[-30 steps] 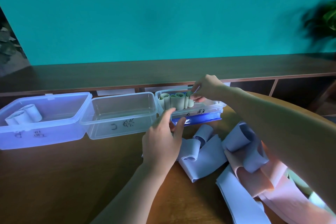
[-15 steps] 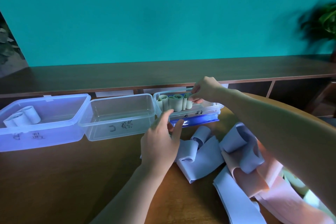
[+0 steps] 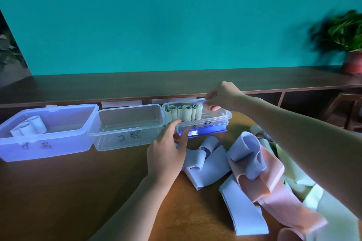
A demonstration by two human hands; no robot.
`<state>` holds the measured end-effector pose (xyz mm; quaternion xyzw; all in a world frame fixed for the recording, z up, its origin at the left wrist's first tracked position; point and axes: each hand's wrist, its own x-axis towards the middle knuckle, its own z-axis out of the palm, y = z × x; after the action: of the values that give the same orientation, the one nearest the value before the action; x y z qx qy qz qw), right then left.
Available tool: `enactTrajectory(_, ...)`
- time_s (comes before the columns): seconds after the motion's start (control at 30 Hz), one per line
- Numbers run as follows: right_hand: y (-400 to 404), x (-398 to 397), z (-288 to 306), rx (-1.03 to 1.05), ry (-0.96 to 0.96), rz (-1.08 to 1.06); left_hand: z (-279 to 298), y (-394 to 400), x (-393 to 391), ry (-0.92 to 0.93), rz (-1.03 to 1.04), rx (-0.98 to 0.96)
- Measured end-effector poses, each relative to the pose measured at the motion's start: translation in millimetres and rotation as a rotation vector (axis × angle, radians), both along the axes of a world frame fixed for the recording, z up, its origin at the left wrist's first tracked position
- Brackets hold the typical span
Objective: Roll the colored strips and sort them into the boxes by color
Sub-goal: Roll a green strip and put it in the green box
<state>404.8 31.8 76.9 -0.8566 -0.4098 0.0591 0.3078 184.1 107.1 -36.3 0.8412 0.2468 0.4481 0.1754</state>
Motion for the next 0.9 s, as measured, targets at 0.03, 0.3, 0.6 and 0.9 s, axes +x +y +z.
enactTrajectory(0.03,-5.8,-6.0,2.7,0.024,0.0,0.006,-1.0,0.1,-3.9,-0.016,0.008,0.016)
enactTrajectory(0.3,-49.3,-87.3,11.8,0.084,-0.092,0.115,-7.7,6.9,-49.6,-0.005,0.099,-0.109)
enactTrajectory(0.6,-58.3,-173.0,-46.7,-0.085,-0.11,0.215,-7.8,1.0,-83.8,0.226,-0.002,-0.305)
enactTrajectory(0.9,-73.1,-201.9,-76.1,-0.022,-0.171,0.192,4.8,-11.5,-108.4,-0.087,-0.027,-0.499)
